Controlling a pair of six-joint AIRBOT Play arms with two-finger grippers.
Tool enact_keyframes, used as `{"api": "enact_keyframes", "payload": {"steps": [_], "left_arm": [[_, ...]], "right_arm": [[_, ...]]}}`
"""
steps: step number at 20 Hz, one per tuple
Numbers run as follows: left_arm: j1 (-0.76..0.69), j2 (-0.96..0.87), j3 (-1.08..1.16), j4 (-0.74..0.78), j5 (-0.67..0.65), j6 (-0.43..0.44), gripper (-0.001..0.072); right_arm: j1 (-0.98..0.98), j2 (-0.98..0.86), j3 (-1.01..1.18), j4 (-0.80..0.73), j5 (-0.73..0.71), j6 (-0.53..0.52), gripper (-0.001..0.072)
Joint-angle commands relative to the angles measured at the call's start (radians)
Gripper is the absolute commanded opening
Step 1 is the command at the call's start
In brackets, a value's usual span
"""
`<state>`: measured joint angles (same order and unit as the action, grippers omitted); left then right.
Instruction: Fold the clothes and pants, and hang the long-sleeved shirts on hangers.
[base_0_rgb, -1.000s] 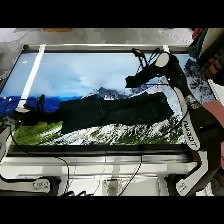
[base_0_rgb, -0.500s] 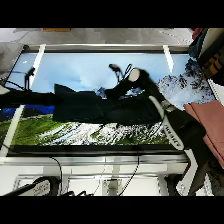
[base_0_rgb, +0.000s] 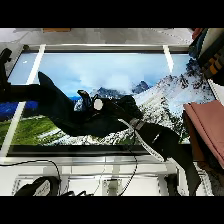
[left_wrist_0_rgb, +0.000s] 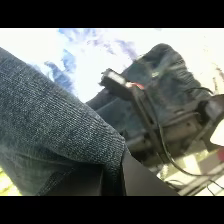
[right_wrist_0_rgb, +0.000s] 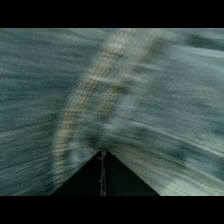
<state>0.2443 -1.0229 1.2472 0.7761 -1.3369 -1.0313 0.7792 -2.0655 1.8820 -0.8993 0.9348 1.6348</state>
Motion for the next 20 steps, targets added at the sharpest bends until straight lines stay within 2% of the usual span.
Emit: {"api": "enact_keyframes", "payload": {"steps": [1, 3, 5, 7, 9, 10, 11, 12, 14, 15, 17, 18, 20], "left_arm": [[-0.073, -0.018, 0.002, -0.003, 0.012, -0.002, 0.0016], [-0.172, -0.061, 0.002, -0.006, 0.045, -0.013, 0.0016], [-0.299, -0.125, 0.002, -0.065, 0.129, -0.039, 0.0016], [-0.445, -0.204, 0.002, -0.163, 0.300, -0.039, 0.0016], [-0.603, -0.296, 0.002, -0.224, 0.538, -0.039, 0.0020], [-0.681, -0.345, 0.002, -0.251, 0.653, -0.039, 0.0137], [-0.745, -0.385, 0.002, -0.280, 0.741, -0.039, 0.0468], [-0.803, -0.420, 0.002, -0.309, 0.808, -0.037, 0.0692], [-0.861, -0.447, 0.005, -0.312, 0.831, -0.013, 0.0704], [-0.864, -0.446, 0.005, -0.288, 0.821, 0.019, 0.0704], [-0.842, -0.428, 0.005, -0.205, 0.791, 0.028, 0.0704], [-0.821, -0.417, 0.005, -0.166, 0.766, 0.028, 0.0704], [-0.766, -0.401, 0.005, -0.128, 0.698, 0.028, 0.0703]], "right_arm": [[-0.066, 0.031, 0.000, -0.220, 0.198, 0.031, 0.0015], [-0.179, 0.079, 0.000, -0.334, 0.350, 0.028, 0.0014], [-0.293, 0.137, 0.000, -0.389, 0.439, 0.024, 0.0015], [-0.409, 0.200, 0.000, -0.395, 0.483, 0.021, 0.0014], [-0.510, 0.257, 0.000, -0.396, 0.510, 0.021, 0.0015], [-0.557, 0.284, 0.000, -0.396, 0.520, 0.021, 0.0015], [-0.595, 0.304, -0.001, -0.396, 0.521, 0.014, 0.0015], [-0.635, 0.321, -0.001, -0.396, 0.523, -0.023, 0.0014], [-0.707, 0.334, -0.001, -0.396, 0.526, -0.108, 0.0014], [-0.743, 0.333, -0.001, -0.396, 0.534, -0.138, 0.0014], [-0.818, 0.332, -0.006, -0.373, 0.545, -0.255, 0.0014], [-0.853, 0.333, -0.019, -0.316, 0.551, -0.347, 0.0013], [-0.924, 0.332, -0.082, -0.040, 0.578, -0.569, 0.0013]]}}
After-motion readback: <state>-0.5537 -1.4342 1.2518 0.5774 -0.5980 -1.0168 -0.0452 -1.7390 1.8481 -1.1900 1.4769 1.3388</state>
